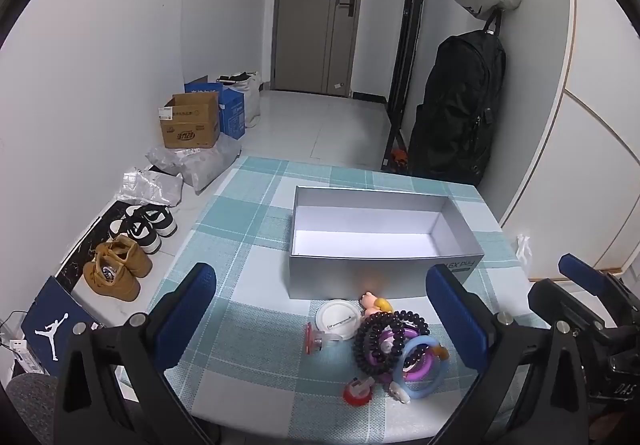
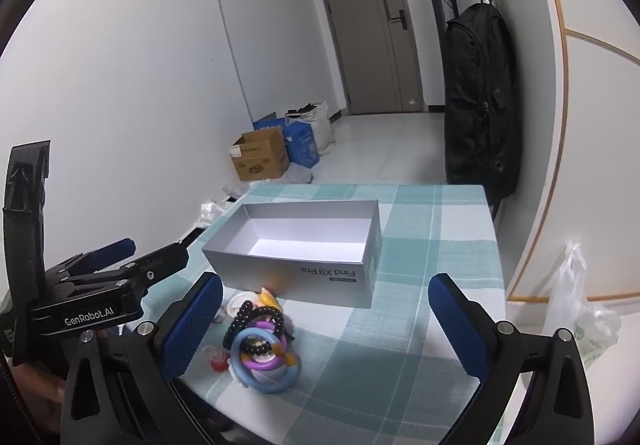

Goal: Organize jewelry

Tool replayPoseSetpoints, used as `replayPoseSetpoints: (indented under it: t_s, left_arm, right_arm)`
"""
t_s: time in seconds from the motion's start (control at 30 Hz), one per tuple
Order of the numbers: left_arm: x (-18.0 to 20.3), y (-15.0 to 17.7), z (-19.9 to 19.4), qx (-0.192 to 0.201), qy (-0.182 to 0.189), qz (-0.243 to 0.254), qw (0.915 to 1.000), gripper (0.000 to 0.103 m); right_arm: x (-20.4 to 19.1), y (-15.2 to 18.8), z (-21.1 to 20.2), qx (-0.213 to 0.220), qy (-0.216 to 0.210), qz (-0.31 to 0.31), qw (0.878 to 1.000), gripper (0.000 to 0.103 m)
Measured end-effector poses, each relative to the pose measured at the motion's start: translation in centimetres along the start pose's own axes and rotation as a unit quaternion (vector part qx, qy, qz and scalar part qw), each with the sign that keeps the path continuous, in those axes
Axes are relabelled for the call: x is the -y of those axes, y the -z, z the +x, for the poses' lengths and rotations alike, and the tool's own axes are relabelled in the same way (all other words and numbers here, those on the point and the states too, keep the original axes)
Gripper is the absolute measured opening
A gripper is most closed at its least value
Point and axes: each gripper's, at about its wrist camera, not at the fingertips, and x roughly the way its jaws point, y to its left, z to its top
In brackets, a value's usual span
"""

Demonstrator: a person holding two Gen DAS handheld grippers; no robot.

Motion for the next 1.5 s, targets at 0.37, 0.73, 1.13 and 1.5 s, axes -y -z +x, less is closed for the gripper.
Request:
replayPoseSetpoints:
  t_s: [0.37,0.73,1.13,1.5]
  left_arm:
    - [-0.47,-0.16,0.20,-0.007,0.018,-0.011,0.9998,0.102]
    - [-0.42,-0.04,0.27,-0.010,0.018,-0.019,0.9996,0.102]
    - [-0.71,0.11,0.46,-0.015,0.020,-0.025,0.9994,0.102]
    - [-0.61,0.16,0.56,-0.022,0.029,-0.026,0.9990,0.102]
  right_arm:
    - [-0.08,0.21,0.05,-0.003,0.000,-0.004,1.000,0.103]
    - [-0.21,0.22,-0.03,-0.001,-0.003,-0.005,1.000,0.103]
    - [-0.44,0.20,-0.07,-0.001,-0.006,-0.009,1.000,0.103]
    - [-0.48,0.34,-0.12,-0.001,-0.005,-0.010,1.000,0.103]
